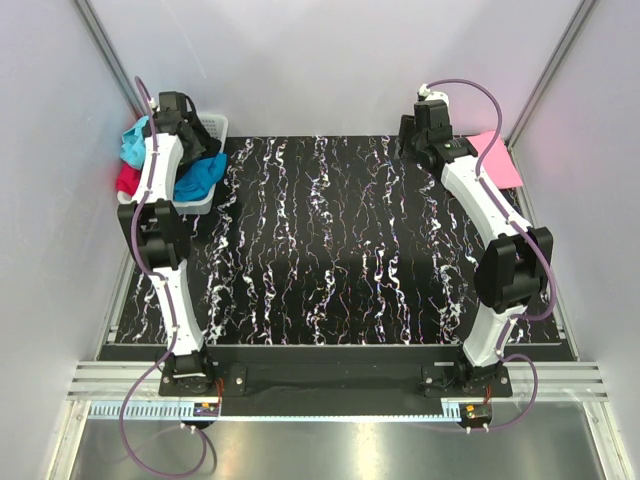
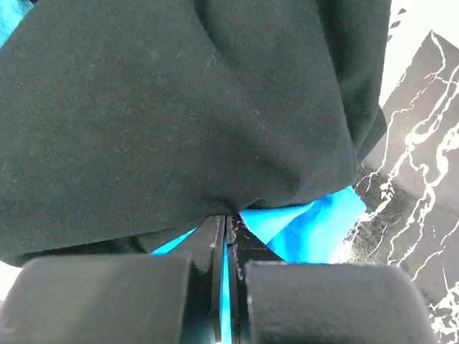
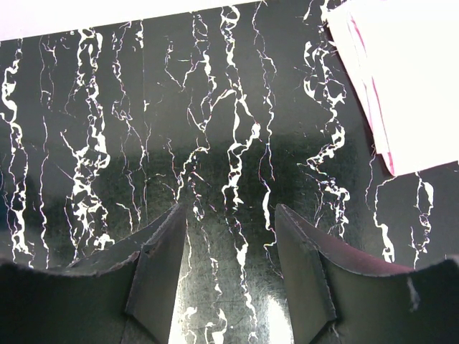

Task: Fold and stack the t-shirts
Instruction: Grab the tshirt from the pile

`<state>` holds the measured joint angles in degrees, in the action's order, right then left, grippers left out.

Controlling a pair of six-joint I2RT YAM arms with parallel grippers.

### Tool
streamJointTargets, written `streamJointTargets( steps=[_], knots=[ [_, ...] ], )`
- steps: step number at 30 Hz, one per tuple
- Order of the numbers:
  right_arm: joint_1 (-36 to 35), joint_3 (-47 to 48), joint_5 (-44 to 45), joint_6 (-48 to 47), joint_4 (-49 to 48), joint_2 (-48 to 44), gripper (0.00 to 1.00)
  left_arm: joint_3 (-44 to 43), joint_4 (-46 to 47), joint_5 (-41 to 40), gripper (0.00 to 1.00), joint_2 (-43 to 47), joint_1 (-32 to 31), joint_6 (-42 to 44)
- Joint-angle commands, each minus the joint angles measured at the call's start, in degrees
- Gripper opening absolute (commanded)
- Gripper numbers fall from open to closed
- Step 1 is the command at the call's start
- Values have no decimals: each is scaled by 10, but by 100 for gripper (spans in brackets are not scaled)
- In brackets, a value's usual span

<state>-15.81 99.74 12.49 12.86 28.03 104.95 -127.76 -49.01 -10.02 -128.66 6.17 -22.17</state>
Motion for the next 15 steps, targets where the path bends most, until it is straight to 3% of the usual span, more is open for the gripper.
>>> streamJointTargets(
  steps=[1,8,11,15],
  knots=[
    [-8,3,2,3,-20,-9,60,-32,35,1,0,16,2,1],
    [-9,-1,-5,7,-19,2,59,-28,50,3,0,68,2,10],
    [-10,4,-4,6,-20,6,59,-14,56,10,59,82,1,16],
    [-10,5,-7,5,-20,11,59,26,64,-8,80,119,-3,13]
  ],
)
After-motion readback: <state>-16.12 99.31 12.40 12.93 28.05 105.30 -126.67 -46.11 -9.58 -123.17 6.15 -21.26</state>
